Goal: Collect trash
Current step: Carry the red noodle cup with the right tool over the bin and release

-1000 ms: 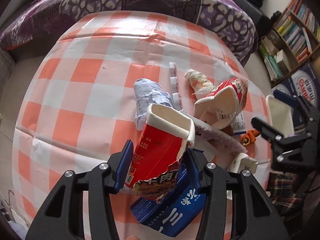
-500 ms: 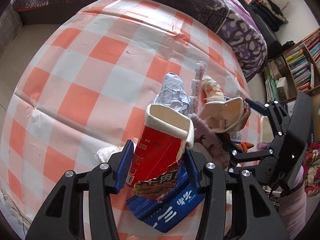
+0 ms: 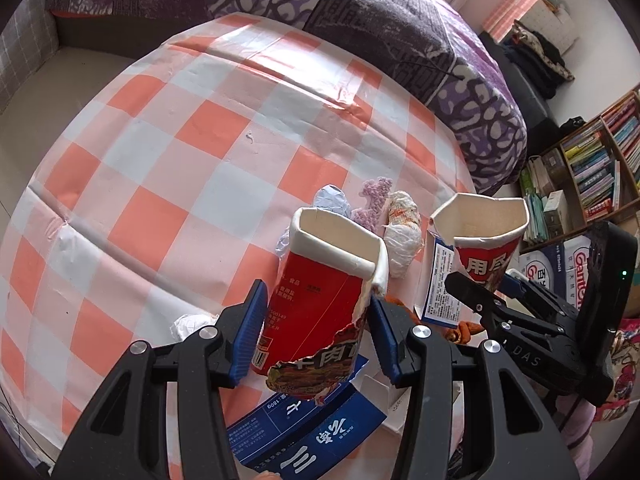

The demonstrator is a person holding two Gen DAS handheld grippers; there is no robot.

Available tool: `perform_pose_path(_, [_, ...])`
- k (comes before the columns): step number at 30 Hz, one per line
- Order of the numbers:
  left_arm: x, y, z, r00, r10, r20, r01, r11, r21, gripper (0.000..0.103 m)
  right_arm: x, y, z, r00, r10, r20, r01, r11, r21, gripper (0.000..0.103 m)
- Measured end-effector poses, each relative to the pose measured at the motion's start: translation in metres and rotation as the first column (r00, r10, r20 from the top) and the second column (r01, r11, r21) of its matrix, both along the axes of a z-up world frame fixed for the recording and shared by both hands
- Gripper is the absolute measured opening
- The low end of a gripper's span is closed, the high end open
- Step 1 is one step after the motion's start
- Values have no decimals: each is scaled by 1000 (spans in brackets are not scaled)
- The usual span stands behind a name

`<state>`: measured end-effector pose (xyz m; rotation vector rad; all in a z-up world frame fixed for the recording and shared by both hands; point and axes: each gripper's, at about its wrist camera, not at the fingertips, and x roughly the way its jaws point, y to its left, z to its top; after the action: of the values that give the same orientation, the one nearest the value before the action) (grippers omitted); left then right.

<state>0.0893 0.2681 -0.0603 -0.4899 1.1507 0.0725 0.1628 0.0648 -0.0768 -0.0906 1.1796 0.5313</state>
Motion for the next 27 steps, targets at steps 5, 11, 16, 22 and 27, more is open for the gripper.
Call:
perform_pose_path(5, [2,-14,4,999,37,35,-38,999,21,49,-1,-23,-3,993,-116,-15,115,993,-33,59])
perform_pose_path(11, [7,-39,9,996,52,75,-57,997,60,49,0,-53,3,981,-193,9,193,980,-39,60])
perform_pose_path(16, [16,-60,5,997,32,72,-36,998,56,49,1,-76,1,973,-231,-4,230,972,-55,60])
perform_pose_path(22, [26,-93,8,996,-13,90,8,999,53,49,1,-111,4,956,-294,2,294,954,-66,61])
perform_pose_path(27, [34,-123,13,991,-60,119,53,997,55,49,3,-150,7,929,-370,18,371,926,-75,61])
